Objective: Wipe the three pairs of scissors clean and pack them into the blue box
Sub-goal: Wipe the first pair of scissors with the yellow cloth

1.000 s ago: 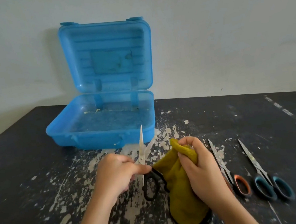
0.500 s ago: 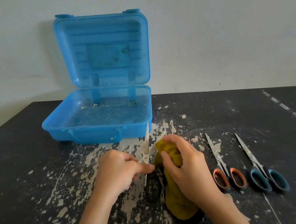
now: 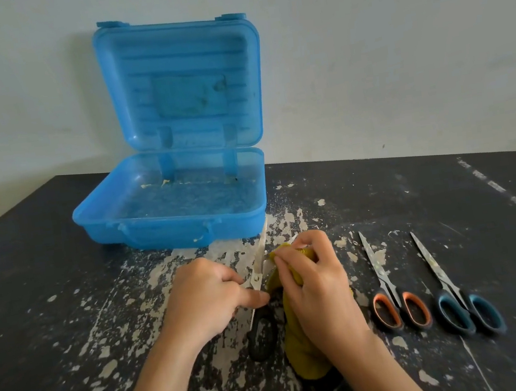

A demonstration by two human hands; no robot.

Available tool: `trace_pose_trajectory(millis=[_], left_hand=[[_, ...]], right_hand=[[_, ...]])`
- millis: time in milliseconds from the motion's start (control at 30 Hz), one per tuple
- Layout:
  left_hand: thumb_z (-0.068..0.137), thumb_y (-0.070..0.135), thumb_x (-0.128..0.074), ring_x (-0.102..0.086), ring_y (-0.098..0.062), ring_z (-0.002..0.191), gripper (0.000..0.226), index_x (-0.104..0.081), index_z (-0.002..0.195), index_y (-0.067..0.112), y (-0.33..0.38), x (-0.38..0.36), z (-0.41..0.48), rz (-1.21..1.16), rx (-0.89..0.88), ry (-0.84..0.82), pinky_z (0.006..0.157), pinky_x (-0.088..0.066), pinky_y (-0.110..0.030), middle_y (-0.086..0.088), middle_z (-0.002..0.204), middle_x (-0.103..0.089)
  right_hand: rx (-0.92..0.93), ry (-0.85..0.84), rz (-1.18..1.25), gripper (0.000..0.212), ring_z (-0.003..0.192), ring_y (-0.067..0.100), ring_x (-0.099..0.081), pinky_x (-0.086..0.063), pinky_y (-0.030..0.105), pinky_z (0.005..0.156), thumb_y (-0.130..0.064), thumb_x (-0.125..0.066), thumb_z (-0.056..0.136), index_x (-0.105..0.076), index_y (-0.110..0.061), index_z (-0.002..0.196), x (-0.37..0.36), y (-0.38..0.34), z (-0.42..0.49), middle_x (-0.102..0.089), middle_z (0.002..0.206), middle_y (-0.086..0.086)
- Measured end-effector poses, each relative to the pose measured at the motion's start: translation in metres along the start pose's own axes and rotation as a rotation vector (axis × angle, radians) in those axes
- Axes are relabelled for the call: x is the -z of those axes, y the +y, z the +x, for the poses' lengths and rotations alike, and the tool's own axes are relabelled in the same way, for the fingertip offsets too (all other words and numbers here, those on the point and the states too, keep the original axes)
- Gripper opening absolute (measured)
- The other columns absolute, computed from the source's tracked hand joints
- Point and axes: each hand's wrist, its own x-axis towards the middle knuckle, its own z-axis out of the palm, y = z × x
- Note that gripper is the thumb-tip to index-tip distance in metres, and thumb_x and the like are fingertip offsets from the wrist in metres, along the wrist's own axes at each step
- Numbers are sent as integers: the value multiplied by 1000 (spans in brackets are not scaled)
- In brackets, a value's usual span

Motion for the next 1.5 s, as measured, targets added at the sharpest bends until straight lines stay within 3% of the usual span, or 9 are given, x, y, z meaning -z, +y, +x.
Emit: trace_pose_trajectory(millis=[133,367,600,767,867,967,1167,1367,1500], left_hand=[[57,31,-87,-31,-15,37,51,-56,51,-9,-1,-3,-1,67,-66,3,39,-30,-14,6,33,-31],[59,29,-86,-32,-14,34,56,-54,61,-16,-4,-8,1,0,11,-6,43,-34,-20,-1,39,-41],[57,34,-86,-31,-16,47,56,-54,57,-12,-7,-7,2,45,7,30,47,-27,-25,-7,49,-37],[57,37,-86,-38,-15,43,56,-62,67,-14,-6,-9,0,93,-33,-5,40,-34,-11,-5,46,-43],[57,35,-87,-36,-11,35,52,-58,58,-9,-4,-11,0,82,34,-32,46,-37,-20,-1,42,-41],[57,30,-87,-29,-16,45,42,-55,54,5,-4,-10,1,10,69,-30,47,-29,-24,-8,52,-38],[59,28,-86,-26,-17,41,56,-51,61,-17,-7,-5,3,-56,56,-17,40,-23,-22,-9,52,-38],[60,26,-85,-28,-11,31,52,-52,58,-14,-6,-5,3,-54,81,-41,37,-25,-19,-9,48,-40],[60,28,-85,-28,-13,33,45,-56,56,-6,-4,-5,3,-60,87,-21,38,-25,-21,-9,48,-40]], right_hand=[[-79,58,-17,6,60,19,-52,-43,24,60,1,-63,80,-66,1,74,0,10,7,-51,87,13],[-290,168,48,6,66,-2,-44,-32,-3,69,1,-67,78,-71,-1,83,-1,22,10,-51,84,7],[-129,17,57,10,65,9,-51,-40,4,64,-9,-61,81,-69,-3,83,-4,8,4,-51,89,6],[-255,54,27,5,66,-3,-41,-30,-6,68,0,-66,80,-70,-1,82,0,18,8,-46,84,3],[-392,25,100,12,74,-5,-41,-28,-5,69,-8,-62,85,-71,-3,92,3,23,8,-49,87,4],[-322,95,83,10,76,-5,-44,-29,-5,71,-7,-66,82,-72,-4,89,5,18,6,-53,86,5],[-219,43,56,7,68,6,-45,-32,-3,69,-2,-68,78,-71,-4,84,-5,16,5,-52,85,8],[-362,151,104,10,75,-3,-45,-30,-5,71,-4,-65,82,-71,-4,89,-5,20,11,-50,88,5],[-206,145,96,9,70,3,-48,-36,1,70,-8,-65,80,-71,-5,86,-7,12,10,-53,88,5]])
